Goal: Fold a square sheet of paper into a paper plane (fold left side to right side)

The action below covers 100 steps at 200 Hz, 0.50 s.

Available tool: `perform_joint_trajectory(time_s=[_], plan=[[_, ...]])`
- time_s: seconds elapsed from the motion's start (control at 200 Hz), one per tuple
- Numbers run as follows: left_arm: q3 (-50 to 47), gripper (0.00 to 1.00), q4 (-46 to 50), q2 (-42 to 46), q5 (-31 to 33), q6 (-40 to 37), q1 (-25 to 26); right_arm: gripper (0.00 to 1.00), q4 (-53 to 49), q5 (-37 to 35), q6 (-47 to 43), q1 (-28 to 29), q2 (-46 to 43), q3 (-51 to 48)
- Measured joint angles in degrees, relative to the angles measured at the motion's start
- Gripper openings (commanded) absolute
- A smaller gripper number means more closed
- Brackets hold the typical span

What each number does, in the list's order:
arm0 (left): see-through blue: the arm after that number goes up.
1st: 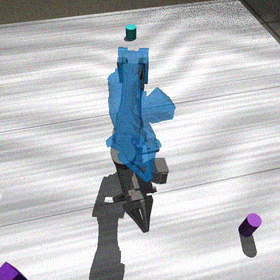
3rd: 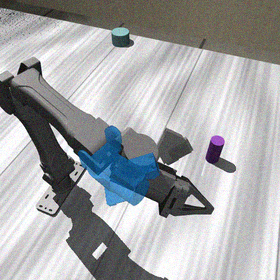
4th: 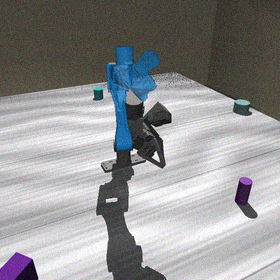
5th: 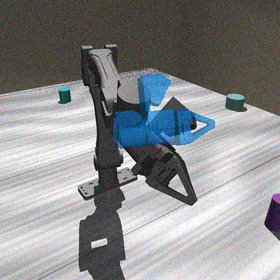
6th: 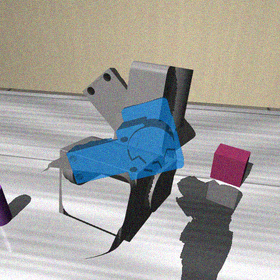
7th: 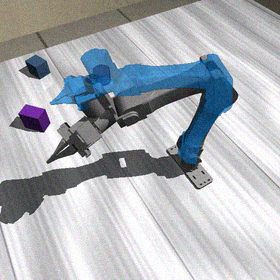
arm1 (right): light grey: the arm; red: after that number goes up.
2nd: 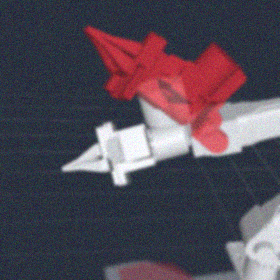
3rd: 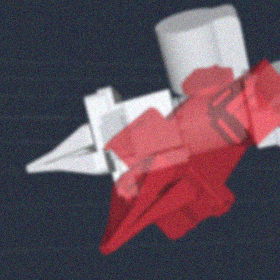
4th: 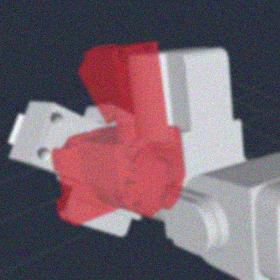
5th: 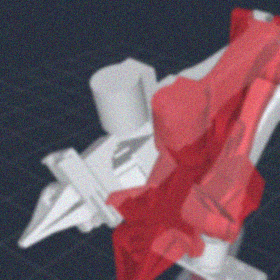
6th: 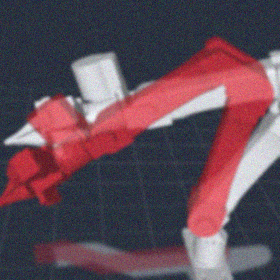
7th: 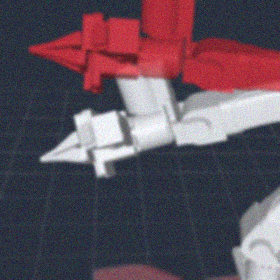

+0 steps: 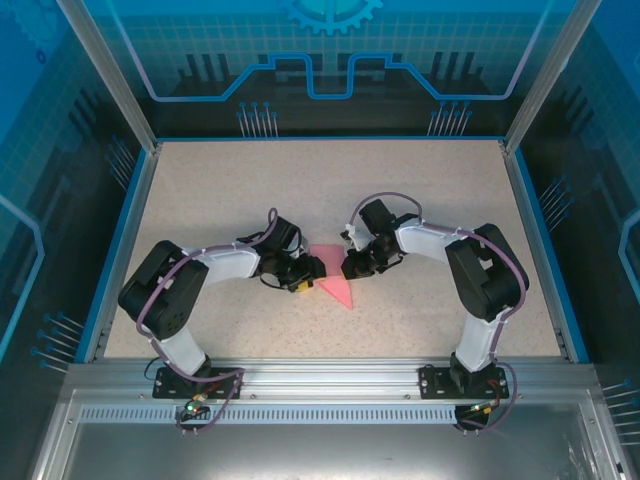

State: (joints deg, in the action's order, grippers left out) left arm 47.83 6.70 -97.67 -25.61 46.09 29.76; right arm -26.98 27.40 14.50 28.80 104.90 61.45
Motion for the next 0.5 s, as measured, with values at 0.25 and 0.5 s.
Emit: perform_joint_trajectory(time_s=[0.25, 0.5], plan=[[0.9, 0.3, -1.09, 0.0, -0.42, 0.96, 0.11, 0.36, -0.28, -2.8, -0.11, 0.0, -3.1, -1.11], [1.66, 0.27, -1.11, 0.11, -0.44, 2.38, 0.11, 0.44, -0.46, -10.71, -0.63, 1.01, -15.65, -4.87]])
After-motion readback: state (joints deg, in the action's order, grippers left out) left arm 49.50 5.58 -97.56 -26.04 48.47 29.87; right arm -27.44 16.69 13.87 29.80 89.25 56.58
